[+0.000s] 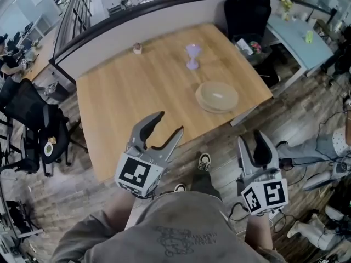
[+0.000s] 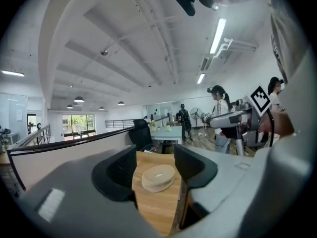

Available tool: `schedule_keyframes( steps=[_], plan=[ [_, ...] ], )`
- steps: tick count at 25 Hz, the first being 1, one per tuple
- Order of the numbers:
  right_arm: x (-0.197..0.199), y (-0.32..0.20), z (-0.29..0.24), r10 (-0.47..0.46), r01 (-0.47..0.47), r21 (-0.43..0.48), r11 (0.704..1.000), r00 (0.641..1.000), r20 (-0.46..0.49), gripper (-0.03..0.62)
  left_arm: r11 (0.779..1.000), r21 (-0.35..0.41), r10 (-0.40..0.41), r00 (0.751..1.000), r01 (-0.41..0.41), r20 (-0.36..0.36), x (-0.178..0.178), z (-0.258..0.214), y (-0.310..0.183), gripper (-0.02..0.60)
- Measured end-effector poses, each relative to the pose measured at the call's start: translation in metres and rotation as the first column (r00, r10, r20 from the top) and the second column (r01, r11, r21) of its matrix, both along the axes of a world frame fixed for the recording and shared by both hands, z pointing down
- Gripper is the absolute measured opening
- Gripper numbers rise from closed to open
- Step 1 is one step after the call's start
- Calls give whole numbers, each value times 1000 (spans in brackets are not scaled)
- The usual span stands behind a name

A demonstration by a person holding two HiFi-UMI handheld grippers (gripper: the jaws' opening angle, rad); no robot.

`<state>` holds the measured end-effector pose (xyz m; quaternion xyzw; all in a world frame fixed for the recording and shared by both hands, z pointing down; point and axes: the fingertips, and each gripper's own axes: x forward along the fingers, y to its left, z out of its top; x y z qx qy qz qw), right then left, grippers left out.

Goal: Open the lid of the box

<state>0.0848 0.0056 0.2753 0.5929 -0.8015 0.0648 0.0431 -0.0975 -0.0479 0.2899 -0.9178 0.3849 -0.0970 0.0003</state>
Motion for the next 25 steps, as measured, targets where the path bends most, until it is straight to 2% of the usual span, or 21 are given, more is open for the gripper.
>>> schedule_keyframes(
  steps=[7, 10, 14, 19, 25],
  plan=[
    [38, -77, -2, -60, 60, 4, 998, 998, -2, 183, 999, 39, -31, 999, 30, 27, 39, -1, -72, 239],
    [59, -112, -4, -80, 80, 11, 997, 997, 2, 183, 997, 12, -74, 997, 74, 18, 54, -2, -102, 238],
    [86, -153, -9, -99, 99, 29, 995, 995, 4, 183, 993, 47, -112, 994, 112, 2, 75, -11, -141, 238],
    [106, -190, -6, -135, 135, 35, 990, 991, 0, 183, 988, 54, -142, 990, 142, 1, 92, -11, -169, 239],
    [115, -206, -11, -139, 138, 49, 989, 990, 8, 181, 987, 42, -153, 988, 153, -3, 95, -10, -180, 238]
  ],
)
